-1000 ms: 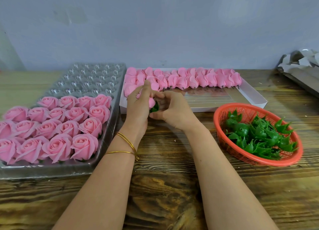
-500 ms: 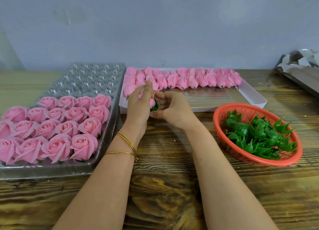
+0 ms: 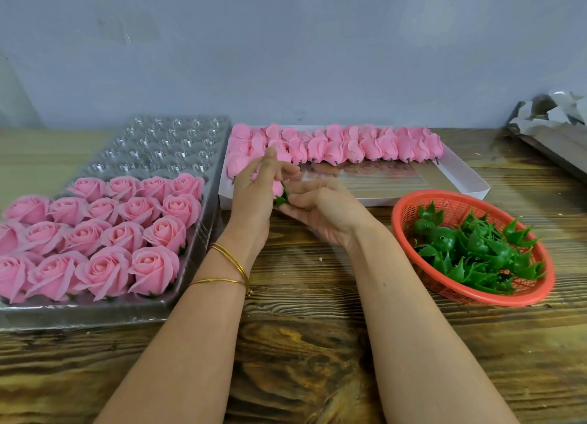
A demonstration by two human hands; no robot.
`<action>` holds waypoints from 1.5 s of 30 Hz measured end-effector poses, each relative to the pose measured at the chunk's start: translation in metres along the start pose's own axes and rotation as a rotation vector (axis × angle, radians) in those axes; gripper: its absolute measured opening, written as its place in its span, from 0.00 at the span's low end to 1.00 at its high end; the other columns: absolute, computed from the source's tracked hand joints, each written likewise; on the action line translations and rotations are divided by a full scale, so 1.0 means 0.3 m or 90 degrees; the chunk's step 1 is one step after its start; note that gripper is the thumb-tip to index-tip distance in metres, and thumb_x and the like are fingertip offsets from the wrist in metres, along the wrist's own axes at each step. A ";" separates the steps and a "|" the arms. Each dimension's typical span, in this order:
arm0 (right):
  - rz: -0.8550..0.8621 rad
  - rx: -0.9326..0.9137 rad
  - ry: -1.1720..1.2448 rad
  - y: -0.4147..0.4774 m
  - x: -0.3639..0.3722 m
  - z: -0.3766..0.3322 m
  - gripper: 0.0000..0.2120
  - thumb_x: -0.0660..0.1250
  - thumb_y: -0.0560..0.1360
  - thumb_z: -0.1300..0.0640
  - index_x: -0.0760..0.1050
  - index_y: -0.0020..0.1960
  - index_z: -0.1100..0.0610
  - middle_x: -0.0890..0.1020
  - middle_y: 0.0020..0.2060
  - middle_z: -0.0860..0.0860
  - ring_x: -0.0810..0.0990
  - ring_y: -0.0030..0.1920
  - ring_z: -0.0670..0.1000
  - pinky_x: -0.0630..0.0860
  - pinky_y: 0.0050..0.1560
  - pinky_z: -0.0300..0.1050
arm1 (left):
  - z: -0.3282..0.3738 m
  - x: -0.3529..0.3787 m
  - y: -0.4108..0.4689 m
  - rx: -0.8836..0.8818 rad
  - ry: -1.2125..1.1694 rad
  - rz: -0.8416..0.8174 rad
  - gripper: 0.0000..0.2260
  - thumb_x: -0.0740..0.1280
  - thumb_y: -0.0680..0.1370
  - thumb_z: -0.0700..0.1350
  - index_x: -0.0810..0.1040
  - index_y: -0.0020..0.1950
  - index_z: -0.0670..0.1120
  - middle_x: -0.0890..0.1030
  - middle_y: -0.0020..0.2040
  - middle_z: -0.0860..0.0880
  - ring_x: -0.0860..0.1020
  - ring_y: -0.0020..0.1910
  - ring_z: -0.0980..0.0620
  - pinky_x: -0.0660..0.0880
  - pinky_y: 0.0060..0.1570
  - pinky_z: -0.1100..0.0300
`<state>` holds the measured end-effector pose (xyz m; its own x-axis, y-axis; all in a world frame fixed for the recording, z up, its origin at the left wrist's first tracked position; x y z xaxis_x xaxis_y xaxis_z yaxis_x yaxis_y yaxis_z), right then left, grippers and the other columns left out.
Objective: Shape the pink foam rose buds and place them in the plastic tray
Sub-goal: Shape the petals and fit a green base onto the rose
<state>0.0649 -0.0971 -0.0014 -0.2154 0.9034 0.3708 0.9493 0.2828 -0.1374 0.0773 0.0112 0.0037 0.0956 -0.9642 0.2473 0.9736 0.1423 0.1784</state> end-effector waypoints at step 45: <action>-0.041 0.087 0.106 -0.043 0.017 0.010 0.12 0.61 0.76 0.74 0.75 0.58 0.71 0.83 0.48 0.59 0.84 0.45 0.54 0.82 0.45 0.40 | 0.016 -0.001 -0.011 -0.028 0.015 -0.046 0.19 0.61 0.81 0.54 0.83 0.36 0.47 0.84 0.40 0.46 0.82 0.43 0.52 0.77 0.41 0.63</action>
<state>0.0510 -0.0949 -0.0006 -0.2224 0.8195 0.5281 0.8929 0.3887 -0.2272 0.0730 0.0120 0.0076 0.0287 -0.9768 0.2121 0.9863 0.0621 0.1527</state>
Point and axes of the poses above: each hand's wrist, its own y-axis towards the middle knuckle, its own x-axis out of the palm, z = x × y, the point moved 5 cm from there along y, towards the middle knuckle
